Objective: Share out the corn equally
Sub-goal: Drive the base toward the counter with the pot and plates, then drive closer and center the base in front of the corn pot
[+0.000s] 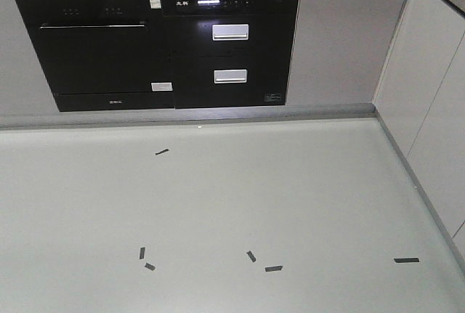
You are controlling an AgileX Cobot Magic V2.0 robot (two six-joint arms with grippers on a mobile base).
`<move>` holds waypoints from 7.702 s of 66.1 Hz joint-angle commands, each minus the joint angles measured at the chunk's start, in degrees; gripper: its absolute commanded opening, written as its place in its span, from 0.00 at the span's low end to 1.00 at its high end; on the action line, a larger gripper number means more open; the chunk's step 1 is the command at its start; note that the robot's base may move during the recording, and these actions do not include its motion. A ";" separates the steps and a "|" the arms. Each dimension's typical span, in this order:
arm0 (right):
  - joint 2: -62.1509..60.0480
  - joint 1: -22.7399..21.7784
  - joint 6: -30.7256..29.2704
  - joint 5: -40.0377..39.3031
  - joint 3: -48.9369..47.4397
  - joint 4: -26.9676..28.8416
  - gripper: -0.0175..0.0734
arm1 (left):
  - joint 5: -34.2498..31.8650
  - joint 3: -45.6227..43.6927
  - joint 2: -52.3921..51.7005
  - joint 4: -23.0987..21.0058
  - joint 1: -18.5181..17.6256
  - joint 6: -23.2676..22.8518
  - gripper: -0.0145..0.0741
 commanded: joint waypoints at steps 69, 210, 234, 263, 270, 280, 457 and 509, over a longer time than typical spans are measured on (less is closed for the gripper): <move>-0.03 0.07 -0.35 -4.56 0.55 0.03 0.19 | -4.32 0.76 -0.91 -0.54 -0.24 -0.51 0.16; -0.03 0.07 -0.35 -4.56 0.55 0.03 0.19 | -4.32 0.76 -0.91 -0.54 -0.24 -0.51 0.16; -0.03 0.07 -0.35 -4.56 0.55 0.03 0.19 | -4.32 0.76 -0.91 -0.54 -0.24 -0.51 0.16; -0.03 0.07 -0.35 -4.56 0.55 0.03 0.19 | -4.32 0.76 -0.91 -0.54 -0.24 -0.51 0.16; -0.03 0.07 -0.35 -4.56 0.55 0.03 0.19 | -4.32 0.76 -0.91 -0.54 -0.24 -0.51 0.16; -0.03 0.07 -0.35 -4.56 0.55 0.03 0.19 | -4.32 0.76 -0.91 -0.54 -0.24 -0.51 0.16; -0.03 0.07 -0.35 -4.56 0.55 0.03 0.19 | -4.32 0.76 -0.91 -0.54 -0.24 -0.51 0.16; -0.03 0.07 -0.35 -4.56 0.55 0.03 0.19 | -4.32 0.76 -0.91 -0.54 -0.24 -0.51 0.16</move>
